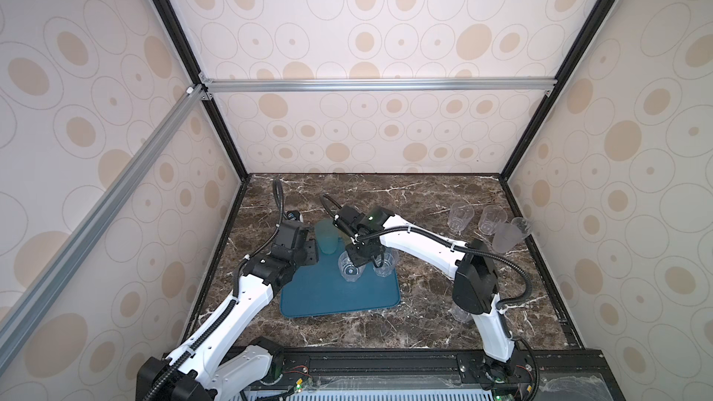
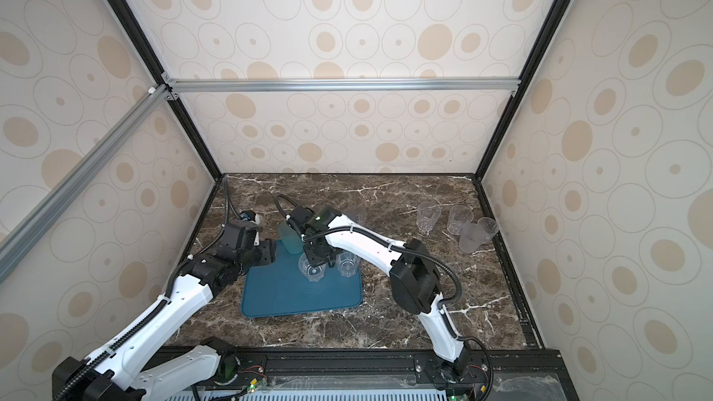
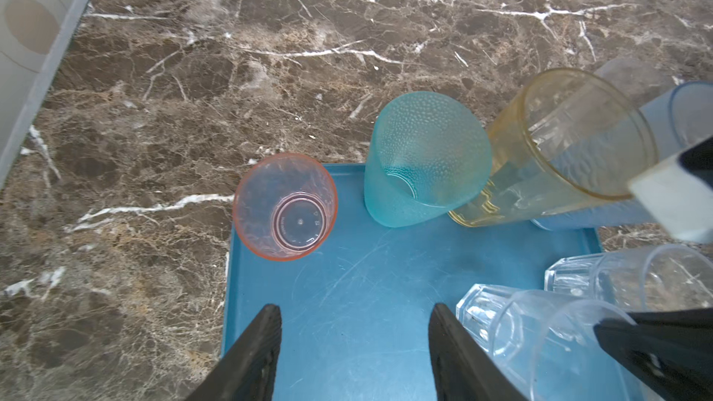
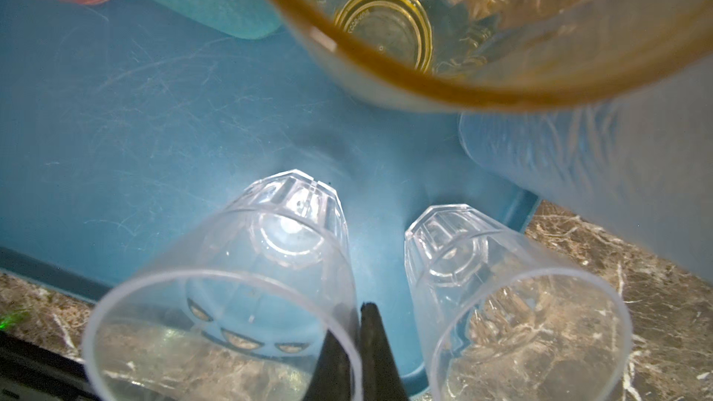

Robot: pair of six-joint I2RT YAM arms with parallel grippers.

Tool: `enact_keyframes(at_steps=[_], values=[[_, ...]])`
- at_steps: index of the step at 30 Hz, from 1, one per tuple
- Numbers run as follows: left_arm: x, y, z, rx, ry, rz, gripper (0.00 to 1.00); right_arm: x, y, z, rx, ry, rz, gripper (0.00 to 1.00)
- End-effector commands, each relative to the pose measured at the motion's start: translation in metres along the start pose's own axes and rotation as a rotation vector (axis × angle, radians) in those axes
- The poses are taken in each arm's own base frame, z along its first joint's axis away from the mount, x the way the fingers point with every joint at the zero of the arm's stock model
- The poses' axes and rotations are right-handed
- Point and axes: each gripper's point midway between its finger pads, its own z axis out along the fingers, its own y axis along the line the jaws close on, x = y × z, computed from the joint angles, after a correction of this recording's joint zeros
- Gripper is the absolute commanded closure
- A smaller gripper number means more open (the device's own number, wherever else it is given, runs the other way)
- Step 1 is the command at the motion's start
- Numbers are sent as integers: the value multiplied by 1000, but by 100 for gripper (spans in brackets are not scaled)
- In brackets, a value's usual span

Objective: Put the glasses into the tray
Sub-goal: 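Carry the clear cup over the tray next to the yellow cup with the right gripper, then lower the clear cup beside the first clear cup and open the right gripper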

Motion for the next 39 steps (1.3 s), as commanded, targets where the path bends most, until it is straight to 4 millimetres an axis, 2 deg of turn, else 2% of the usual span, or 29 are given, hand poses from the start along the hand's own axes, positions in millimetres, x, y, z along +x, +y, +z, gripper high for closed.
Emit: enact_keyframes(at_steps=[1, 17, 26, 35, 39], values=[[-5, -6, 1, 32, -17, -31, 40, -3, -2, 2, 35, 1, -45, 95], [1, -10, 4, 62, -6, -43, 41, -4, -10, 25, 84, 51, -139, 94], [0, -12, 6, 69, -7, -46, 42, -6, -15, 22, 110, 51, -164, 93], [0, -13, 7, 69, -6, -43, 42, -7, -16, 17, 117, 46, -169, 80], [1, -13, 8, 68, -2, -44, 42, -6, -17, 18, 116, 49, -170, 79]])
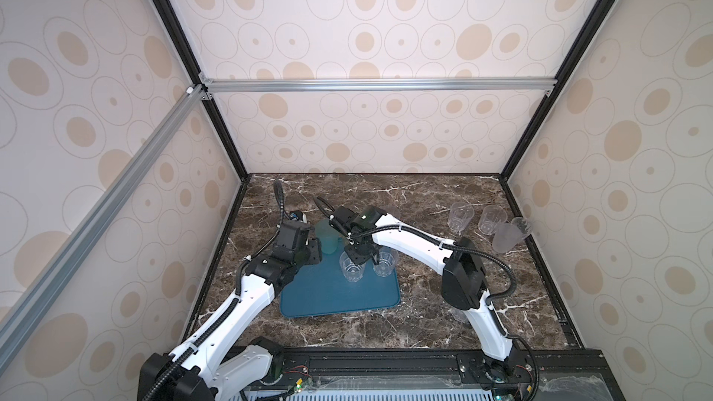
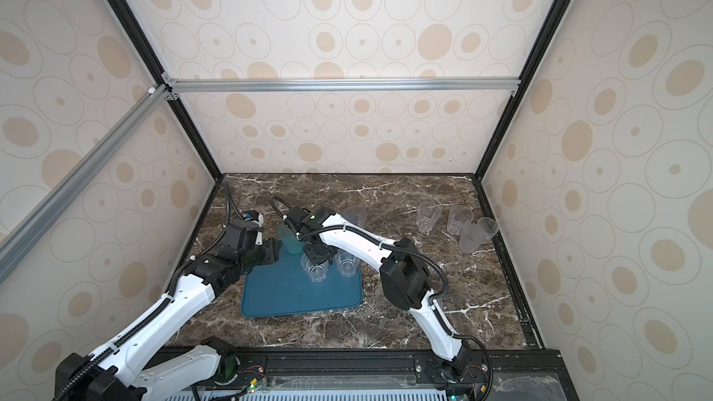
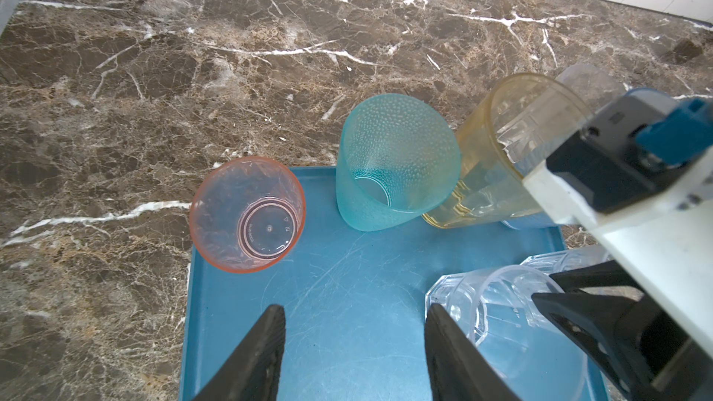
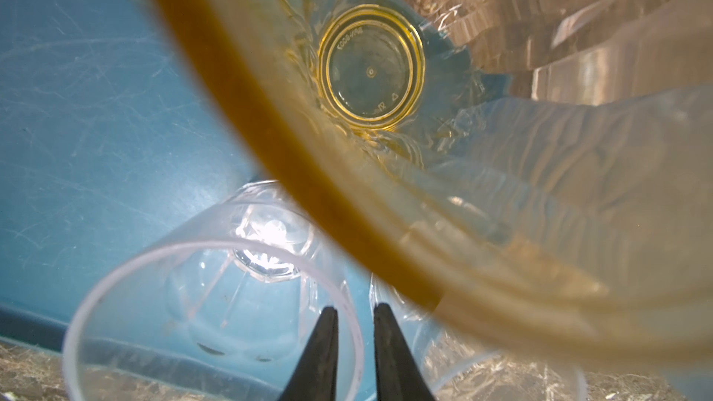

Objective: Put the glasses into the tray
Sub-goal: 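Lower the clear cup beside the first clear cup and open the right gripper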

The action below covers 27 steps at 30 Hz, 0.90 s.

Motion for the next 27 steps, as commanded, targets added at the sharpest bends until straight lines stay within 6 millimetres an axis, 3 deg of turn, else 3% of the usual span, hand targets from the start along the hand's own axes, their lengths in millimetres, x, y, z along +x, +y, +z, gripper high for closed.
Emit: enact_keyframes(at_steps=[1, 8, 16, 22, 27], values=[[-1, -1, 1, 2, -3, -22, 42, 7, -6, 3, 32, 36, -16, 79], [-3, -1, 2, 3, -4, -21, 42, 4, -17, -1, 87, 12, -24, 82], [-2, -1, 2, 2, 0, -22, 42, 3, -13, -4, 63, 6, -13, 80], [-7, 0, 0, -7, -11, -17, 43, 0, -14, -20, 44, -23, 2, 71], [-17, 0, -6, -22, -37, -11, 42, 0, -15, -41, 18, -55, 19, 69]])
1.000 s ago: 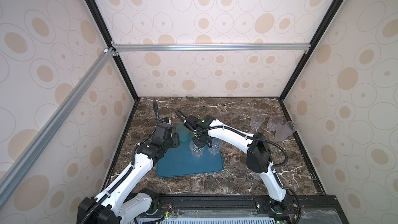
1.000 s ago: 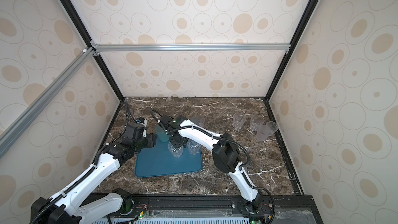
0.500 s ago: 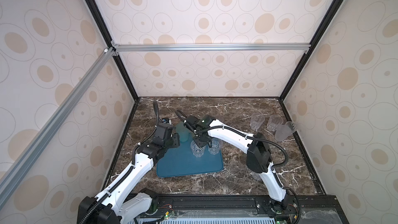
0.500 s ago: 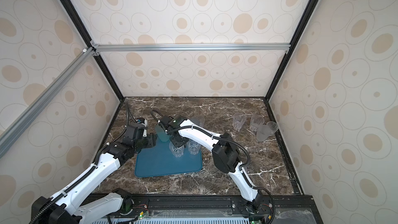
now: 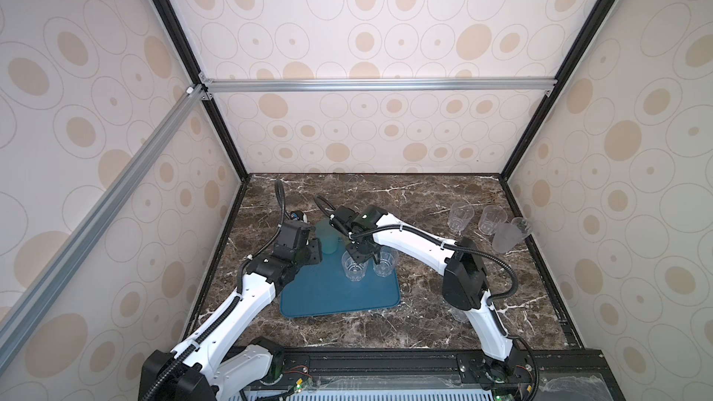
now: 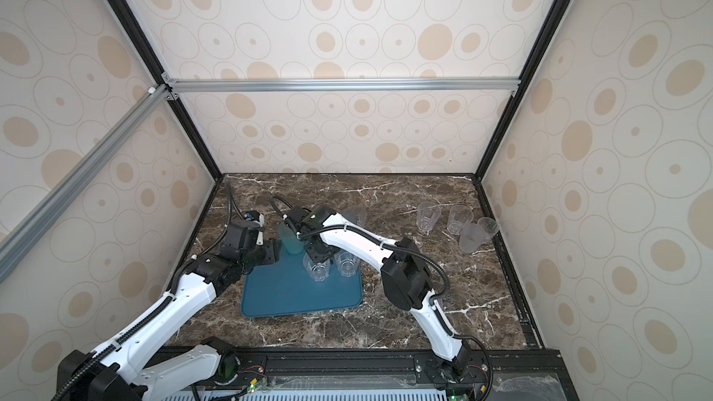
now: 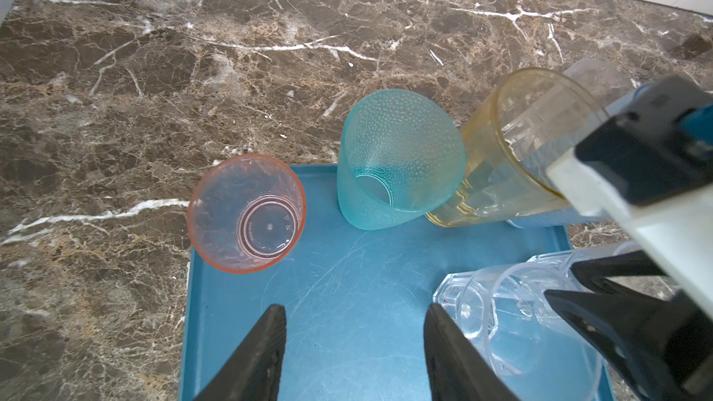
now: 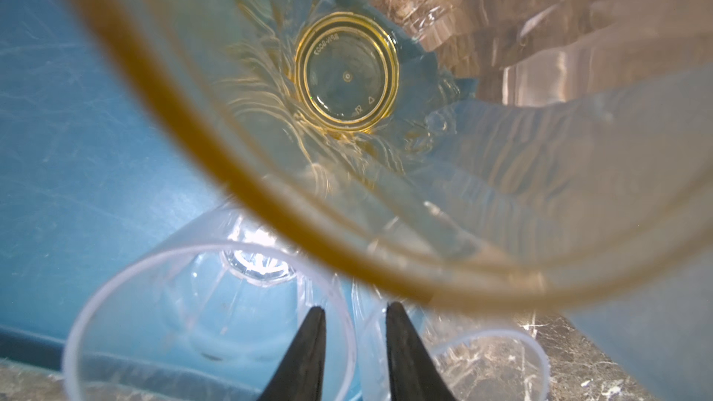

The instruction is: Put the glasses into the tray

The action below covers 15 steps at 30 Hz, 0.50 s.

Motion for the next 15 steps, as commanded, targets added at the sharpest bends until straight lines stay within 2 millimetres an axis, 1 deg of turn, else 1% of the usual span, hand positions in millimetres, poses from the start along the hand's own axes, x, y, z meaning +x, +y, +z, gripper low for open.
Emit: enact_keyframes(at_steps=[1, 4, 8, 10, 13, 15], values=[[-21, -2, -11, -14, -54, -10, 43, 2, -8, -37, -26, -42, 28, 69], [-27, -5, -15, -22, -81, 1, 42, 4, -11, -49, -39, -62, 45, 69], [-36, -20, -25, -13, -144, 43, 42, 11, -21, -61, -48, -80, 90, 68], [-39, -34, -31, -3, -186, 92, 42, 16, -29, -65, -50, -89, 122, 68], [-43, -61, -41, 32, -248, 175, 42, 26, -45, -69, -48, -99, 195, 68], [-42, -82, -44, 72, -271, 219, 42, 34, -57, -72, -56, -104, 253, 68]])
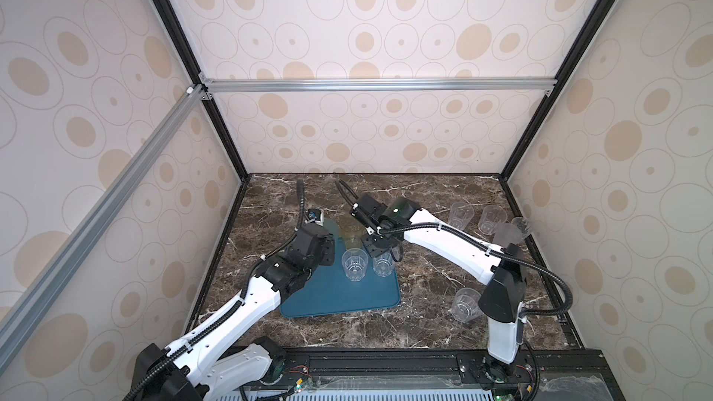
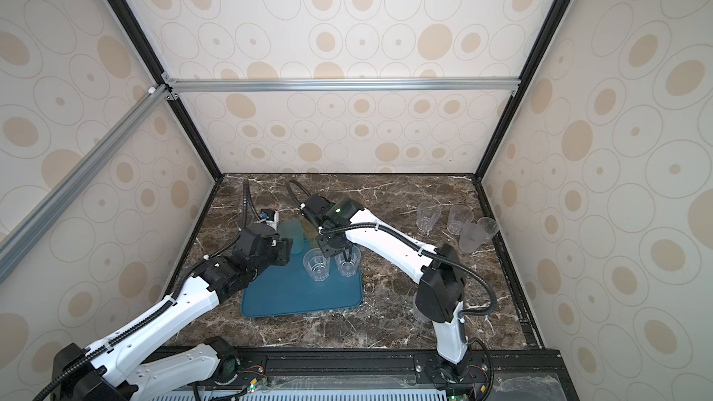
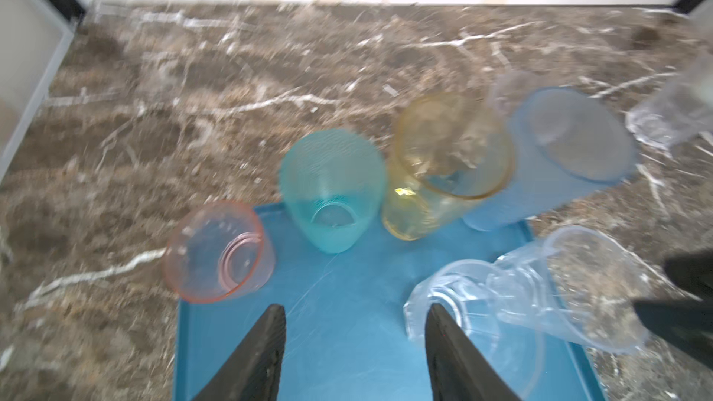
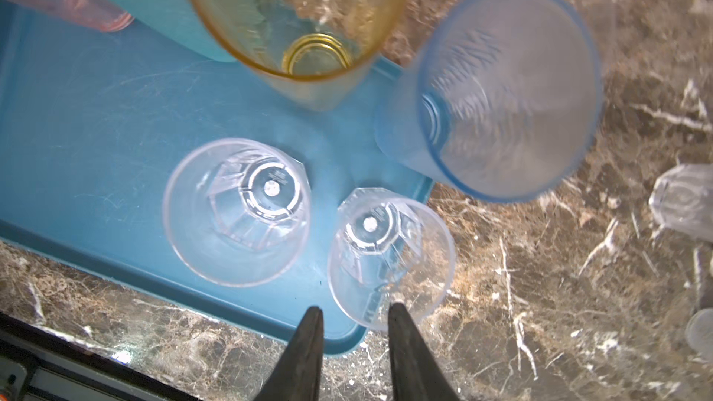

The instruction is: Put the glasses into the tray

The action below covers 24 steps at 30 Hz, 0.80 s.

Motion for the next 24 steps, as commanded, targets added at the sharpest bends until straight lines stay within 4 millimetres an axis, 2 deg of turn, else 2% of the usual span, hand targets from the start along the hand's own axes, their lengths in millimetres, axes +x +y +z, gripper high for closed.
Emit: enact_keyframes(at_steps=[1, 8, 15, 19, 24], values=[[-36, -25, -14, 21, -137, 54, 42, 10, -24, -9, 3, -8, 121, 68], [-36, -95, -16, 151, -188, 168, 41, 48, -82, -19, 49, 16, 298, 67], [-30, -167, -8, 278, -192, 271, 39, 95, -126, -26, 131, 66, 407, 64], [-17, -210, 0, 365, -142, 321, 39, 106, -151, -28, 151, 59, 475, 63], [12, -260, 7, 481, -55, 380, 39, 111, -185, -18, 160, 53, 561, 62]])
